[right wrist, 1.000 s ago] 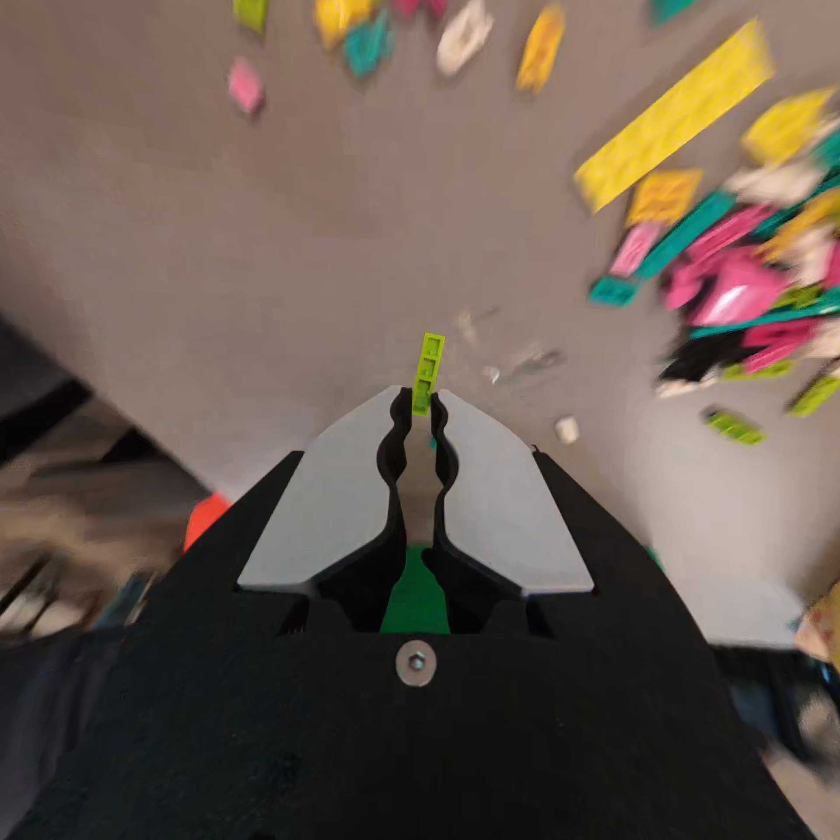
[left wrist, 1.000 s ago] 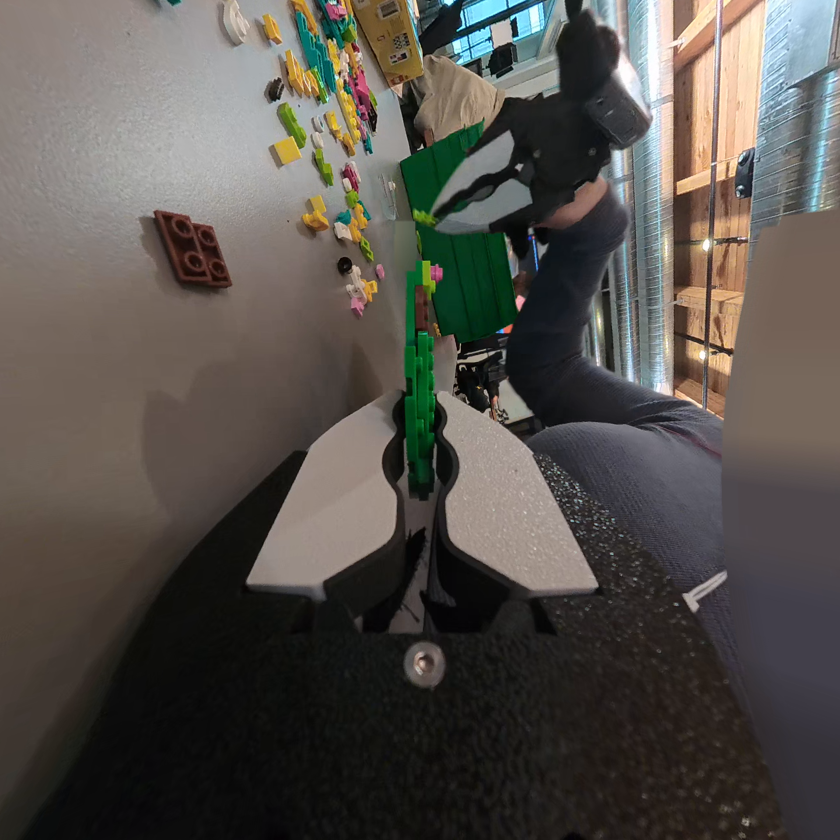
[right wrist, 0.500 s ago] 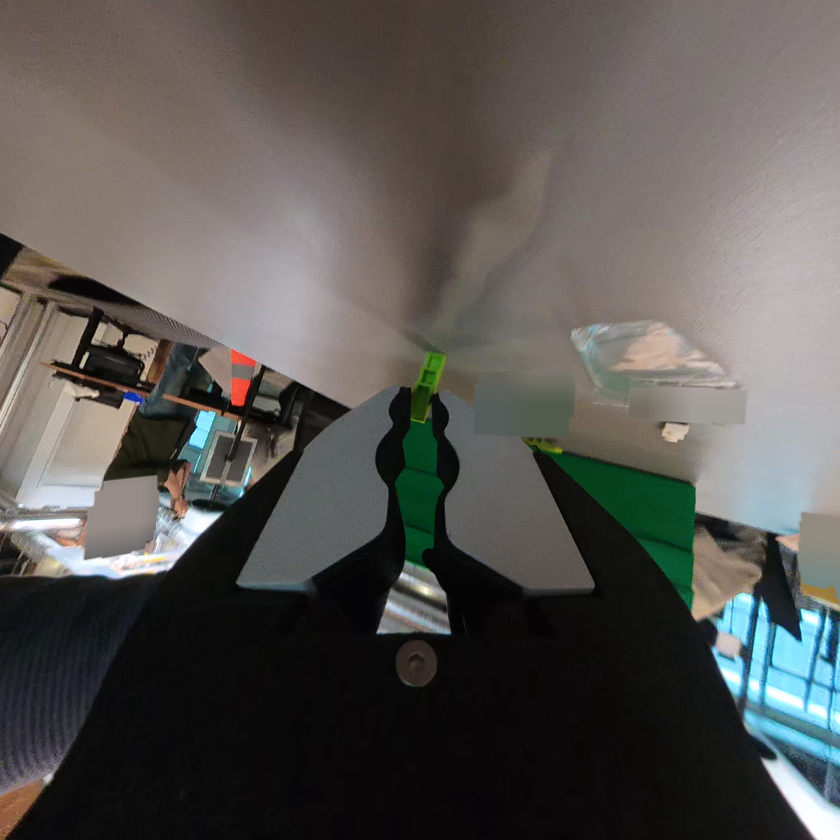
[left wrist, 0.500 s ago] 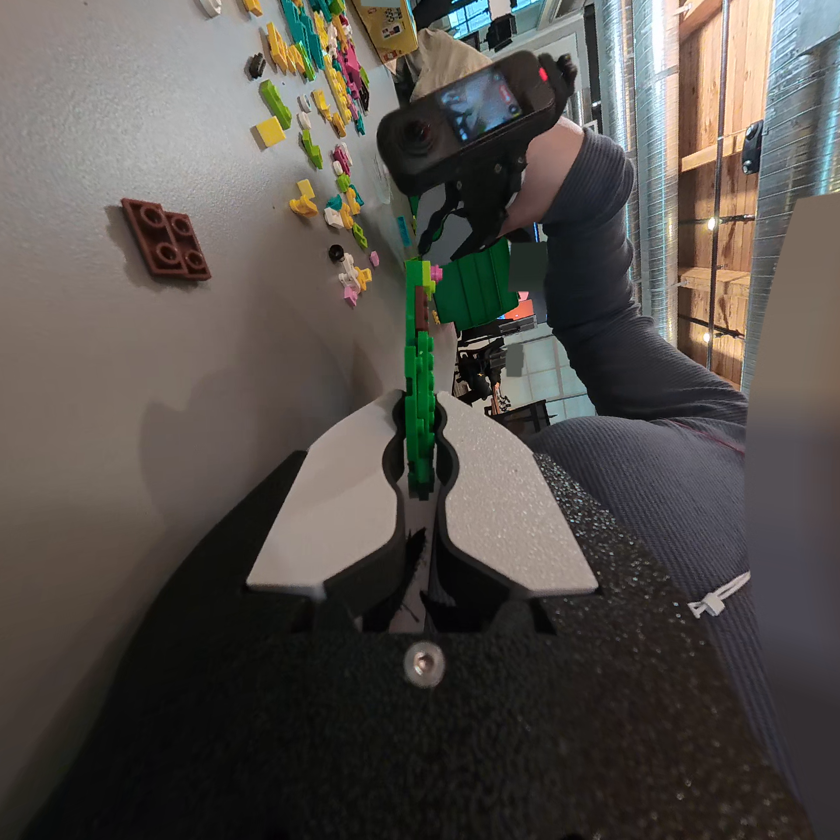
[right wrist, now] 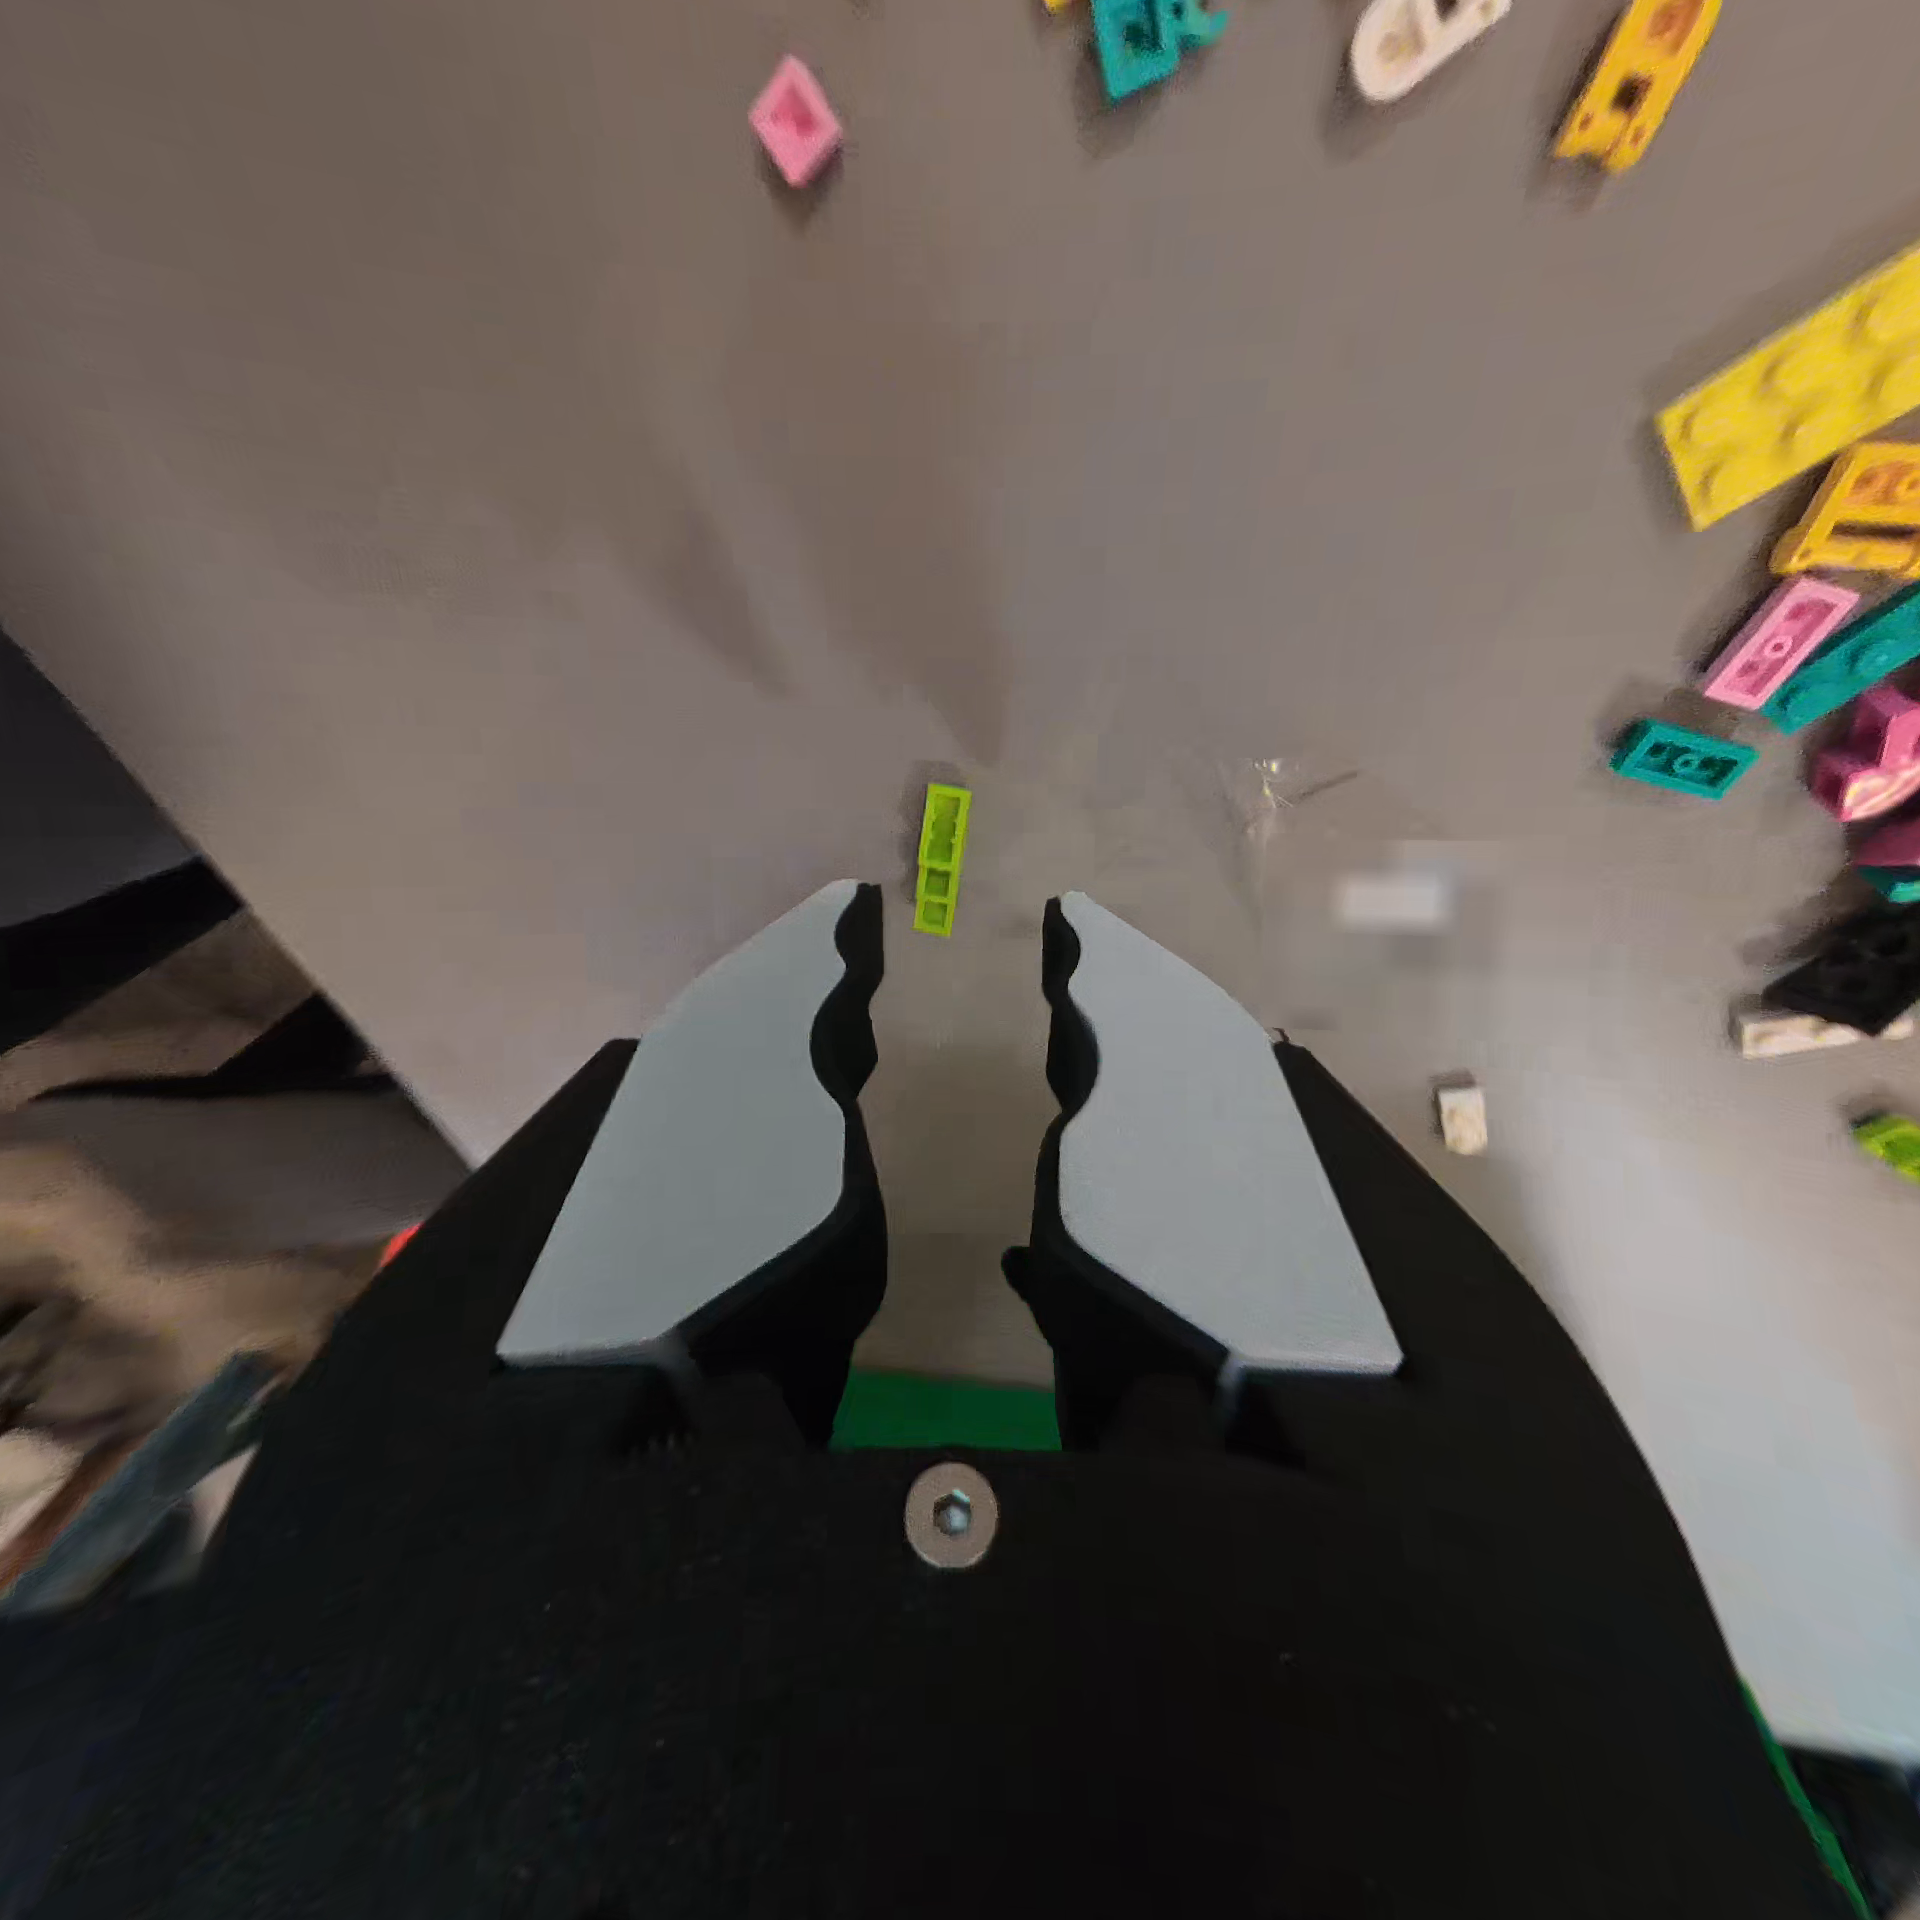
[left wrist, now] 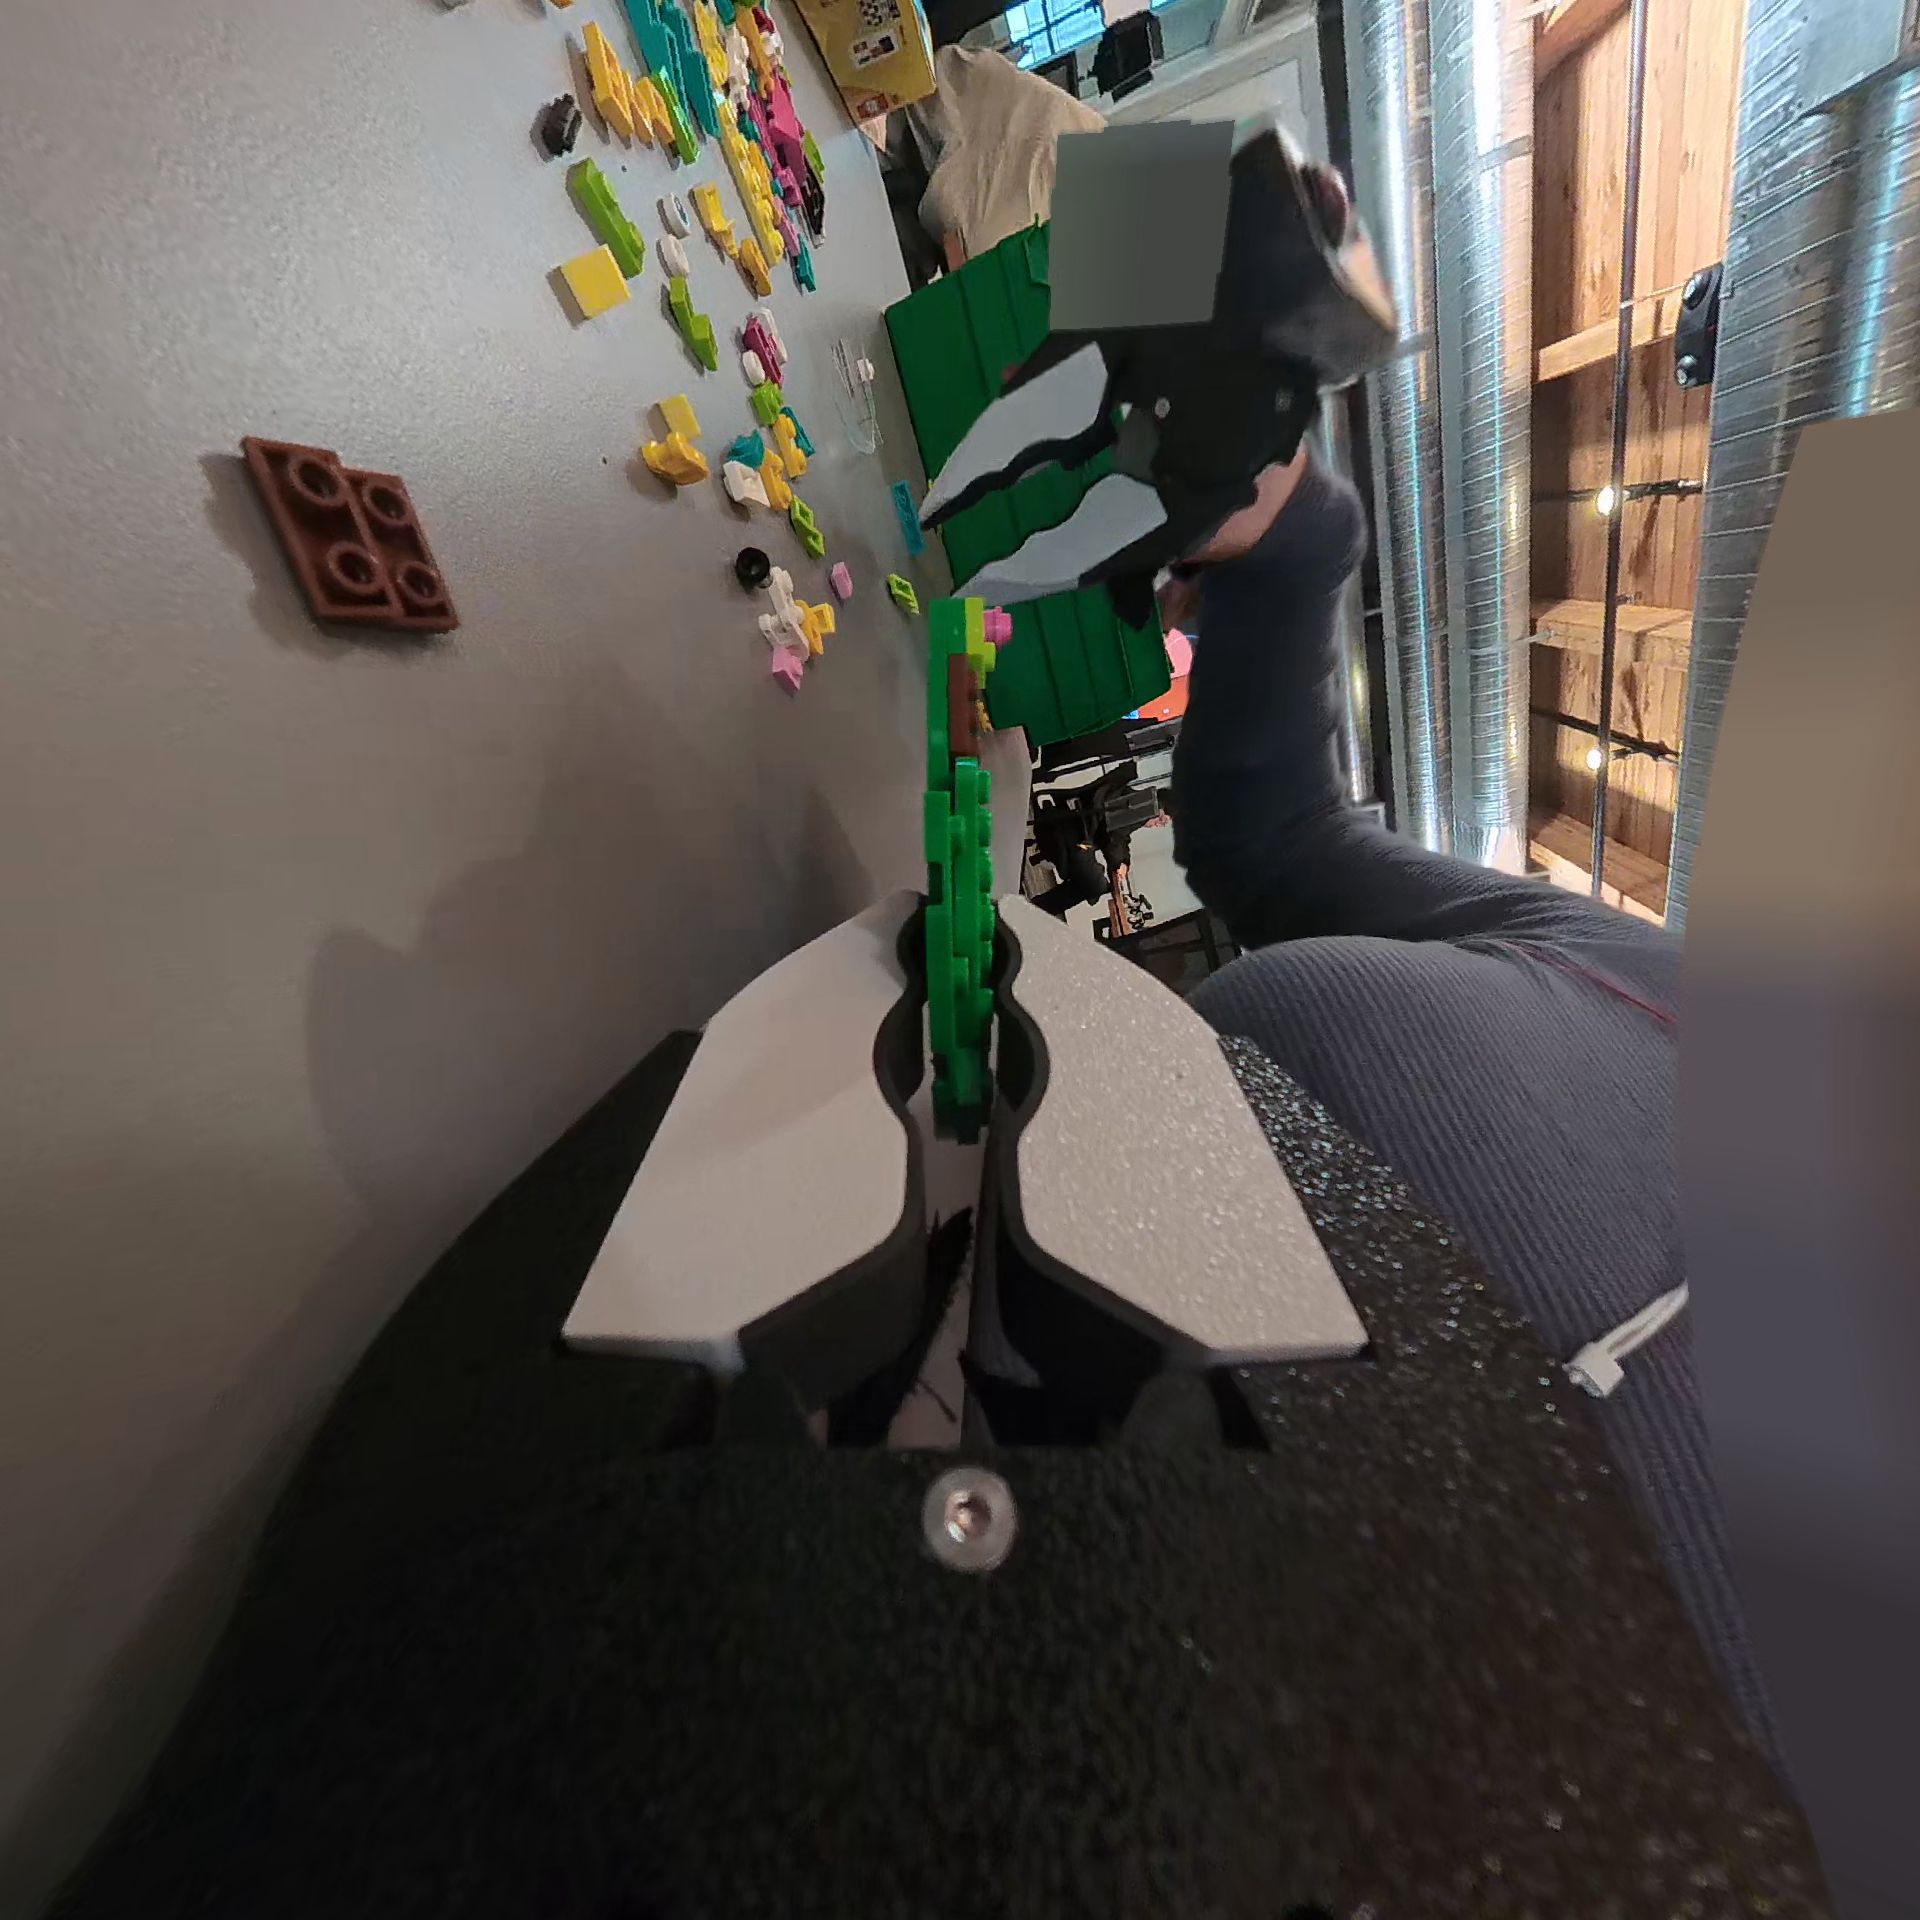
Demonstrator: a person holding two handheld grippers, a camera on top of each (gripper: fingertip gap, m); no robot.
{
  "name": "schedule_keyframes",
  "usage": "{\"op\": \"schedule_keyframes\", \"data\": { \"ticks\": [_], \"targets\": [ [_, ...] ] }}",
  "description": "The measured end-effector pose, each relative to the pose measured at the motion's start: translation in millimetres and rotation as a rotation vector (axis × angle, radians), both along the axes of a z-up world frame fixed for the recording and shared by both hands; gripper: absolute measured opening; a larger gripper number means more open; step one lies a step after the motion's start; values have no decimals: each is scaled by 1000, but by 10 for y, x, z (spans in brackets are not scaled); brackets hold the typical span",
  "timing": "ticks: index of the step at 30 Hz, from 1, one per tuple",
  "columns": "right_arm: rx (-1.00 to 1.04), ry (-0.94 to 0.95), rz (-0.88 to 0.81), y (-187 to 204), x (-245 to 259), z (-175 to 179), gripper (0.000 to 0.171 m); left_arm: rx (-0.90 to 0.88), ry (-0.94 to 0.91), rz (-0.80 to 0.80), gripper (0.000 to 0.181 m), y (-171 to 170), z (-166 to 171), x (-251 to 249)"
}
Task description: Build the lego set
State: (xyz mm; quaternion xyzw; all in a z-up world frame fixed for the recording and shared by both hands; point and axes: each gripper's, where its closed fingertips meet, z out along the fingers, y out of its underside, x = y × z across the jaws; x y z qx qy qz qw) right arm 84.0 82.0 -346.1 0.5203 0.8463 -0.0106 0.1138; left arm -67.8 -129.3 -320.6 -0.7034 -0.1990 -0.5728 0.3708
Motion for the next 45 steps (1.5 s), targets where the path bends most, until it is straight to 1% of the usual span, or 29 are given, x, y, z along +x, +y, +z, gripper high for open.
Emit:
{"op": "schedule_keyframes", "data": {
  "ticks": [3, 7, 9, 10, 11, 12, 14, 15, 17, 21, 24, 27, 30, 36, 39, 41, 45],
  "targets": [
    [-8, 180, 30, -68, 54, -114, 26, 1, -8, -5, 8, -1, 4, 3],
    [40, 300, -39, -31, 168, -197, 24, 0, -8, -8, 8, -3, 2, 7],
    [26, 362, -82, -19, 175, -206, 21, -2, -7, -8, 8, -2, 0, 8],
    [10, 390, -96, -24, 163, -205, 17, -2, -7, -8, 8, -3, -1, 8],
    [-11, 412, -100, -44, 152, -198, 9, -3, -7, -9, 8, -3, -3, 9],
    [-27, 426, -96, -66, 142, -187, 7, -3, -6, -9, 8, -3, -4, 12],
    [-28, 402, -76, -85, 161, -147, 6, -4, -3, -10, 8, -3, -5, 13],
    [-31, 363, -68, -96, 194, -116, 6, -4, -2, -9, 8, -3, -6, 13],
    [-59, 216, -84, -141, 313, -39, 6, -4, 0, -9, 8, -3, -8, 14],
    [-19, -220, -196, -147, 641, 93, 6, -4, -1, -13, 8, -4, -7, 19],
    [84, -506, -201, -91, 830, 144, 6, -4, 0, -14, 8, -5, -7, 21],
    [154, -650, -159, -62, 839, 140, 6, -3, 0, -14, 8, -6, -6, 21],
    [183, -676, -133, -41, 729, 76, 6, -2, 0, -18, 8, -8, -5, 26],
    [160, -613, -131, -60, 540, -19, 7, 0, -5, -24, 8, -10, 0, 32],
    [112, -505, -90, -99, 417, -22, 6, 2, -8, -24, 8, -13, 5, 34],
    [22, -317, -16, -191, 196, -39, 6, 3, -10, -23, 8, -11, 6, 30],
    [-166, 241, 163, -535, -440, 8, 6, 15, -19, -17, 8, -11, 28, 19]
  ]
}}
